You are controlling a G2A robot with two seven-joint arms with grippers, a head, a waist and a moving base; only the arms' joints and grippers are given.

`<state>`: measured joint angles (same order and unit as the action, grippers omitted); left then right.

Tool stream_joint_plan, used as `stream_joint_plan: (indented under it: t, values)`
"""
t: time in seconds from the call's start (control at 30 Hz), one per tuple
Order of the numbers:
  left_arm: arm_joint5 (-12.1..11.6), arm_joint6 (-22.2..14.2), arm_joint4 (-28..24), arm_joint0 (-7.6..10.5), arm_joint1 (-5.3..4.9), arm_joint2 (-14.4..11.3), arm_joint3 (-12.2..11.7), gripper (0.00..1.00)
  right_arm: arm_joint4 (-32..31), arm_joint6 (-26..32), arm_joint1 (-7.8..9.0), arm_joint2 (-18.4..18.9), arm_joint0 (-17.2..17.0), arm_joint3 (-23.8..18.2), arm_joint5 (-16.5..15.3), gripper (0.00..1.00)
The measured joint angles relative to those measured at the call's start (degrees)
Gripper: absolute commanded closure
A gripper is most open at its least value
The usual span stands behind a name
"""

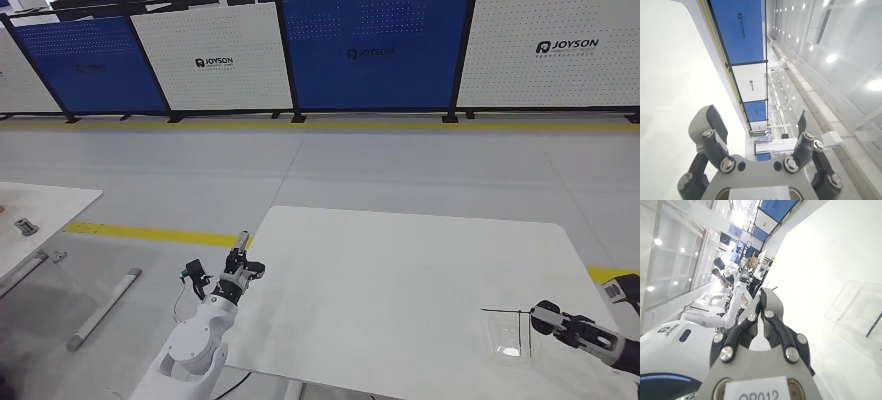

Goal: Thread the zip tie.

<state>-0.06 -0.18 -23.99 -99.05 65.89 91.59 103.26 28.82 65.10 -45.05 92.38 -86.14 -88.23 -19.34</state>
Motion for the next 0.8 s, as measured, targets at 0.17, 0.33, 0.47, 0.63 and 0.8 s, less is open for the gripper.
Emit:
stream_joint_plan:
  t: [0.17,0.33,0.47,0.63,0.8]
  values:
    - [0.31,-7.67,-0.6,0.57,-0.02,-2.29,4.61,0.0,-0.01,0.0,0.0,0.0,0.0,0.0,0.0,1.0]
    - [2.17,-12.64,2.48,2.11,0.22,-8.52,8.9,0.0,-0.01,0.0,0.0,0.0,0.0,0.0,-0.01,1.0]
    - [6.18,-17.65,4.52,4.51,0.4,-14.64,7.83,0.0,-0.01,0.0,0.0,0.0,0.0,0.0,-0.01,1.0]
    - [8.95,-22.86,9.61,6.58,0.05,-17.35,4.54,0.0,-0.01,0.0,0.0,0.0,0.0,0.0,-0.01,1.0]
    - [8.87,-22.71,9.46,6.52,0.07,-17.28,4.62,0.0,0.8,-2.57,-0.32,-0.11,-0.39,-0.97,-0.13,1.0]
